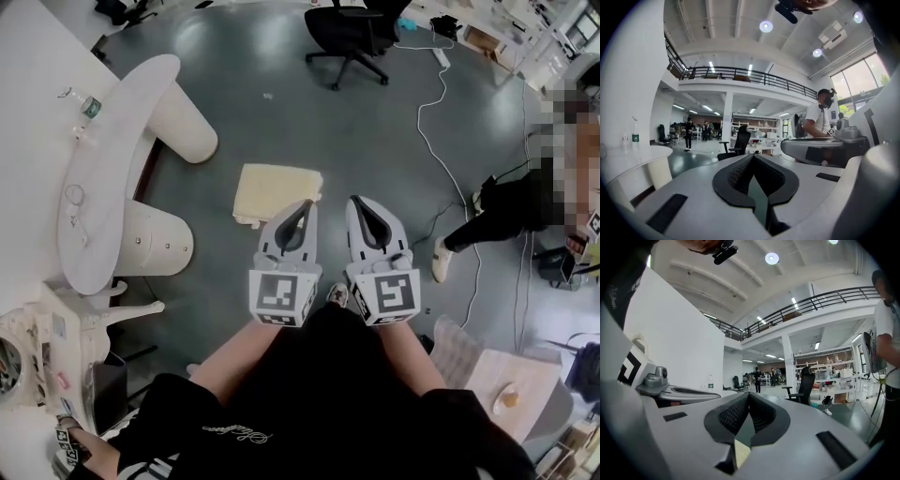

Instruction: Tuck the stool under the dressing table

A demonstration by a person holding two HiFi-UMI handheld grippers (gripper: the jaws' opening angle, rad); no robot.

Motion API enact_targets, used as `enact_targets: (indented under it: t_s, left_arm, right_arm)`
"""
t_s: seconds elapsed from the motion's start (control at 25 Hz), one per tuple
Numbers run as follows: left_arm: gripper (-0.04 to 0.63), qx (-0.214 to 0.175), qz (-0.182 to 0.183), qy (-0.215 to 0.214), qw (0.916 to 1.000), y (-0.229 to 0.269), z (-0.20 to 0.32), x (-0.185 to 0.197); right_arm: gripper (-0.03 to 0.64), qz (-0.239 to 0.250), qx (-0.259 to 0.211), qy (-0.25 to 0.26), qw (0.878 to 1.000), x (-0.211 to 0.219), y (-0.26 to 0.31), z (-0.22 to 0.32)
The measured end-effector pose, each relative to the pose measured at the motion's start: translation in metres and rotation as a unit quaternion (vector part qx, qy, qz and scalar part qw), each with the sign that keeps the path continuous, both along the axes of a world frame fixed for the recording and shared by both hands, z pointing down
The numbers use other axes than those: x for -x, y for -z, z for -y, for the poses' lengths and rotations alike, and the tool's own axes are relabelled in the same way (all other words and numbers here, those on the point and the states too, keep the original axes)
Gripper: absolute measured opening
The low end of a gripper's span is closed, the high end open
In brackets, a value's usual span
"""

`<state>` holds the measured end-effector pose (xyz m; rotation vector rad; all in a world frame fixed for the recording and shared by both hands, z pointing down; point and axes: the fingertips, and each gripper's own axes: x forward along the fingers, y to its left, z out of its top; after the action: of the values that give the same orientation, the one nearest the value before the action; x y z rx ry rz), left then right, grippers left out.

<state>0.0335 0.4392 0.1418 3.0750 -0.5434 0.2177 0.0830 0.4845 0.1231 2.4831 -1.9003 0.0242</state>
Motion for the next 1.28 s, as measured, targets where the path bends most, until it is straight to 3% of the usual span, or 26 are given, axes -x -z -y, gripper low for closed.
enact_targets:
  t_s: [0.52, 0.76, 1.28]
  left_arm:
    - [0.005, 0.007, 0.028, 0.093, 0.9952, -0.013, 0.030, 0.013]
    - [0.005, 0.023, 0.025, 0.110, 0.9934, -0.024, 0.075, 0.021]
    - [0.005, 0.037, 0.015, 0.107, 0.9934, -0.032, 0.198, -0.001]
  right_arm:
    - [0.006, 0.023, 0.013, 0.093, 0.995, 0.002, -0.016, 0.043]
    - [0.006, 0.018, 0.041, 0.116, 0.992, 0.013, -0.029, 0.088]
    - [0.006, -0.016, 0.065, 0.138, 0.988, 0.004, -0.020, 0.214]
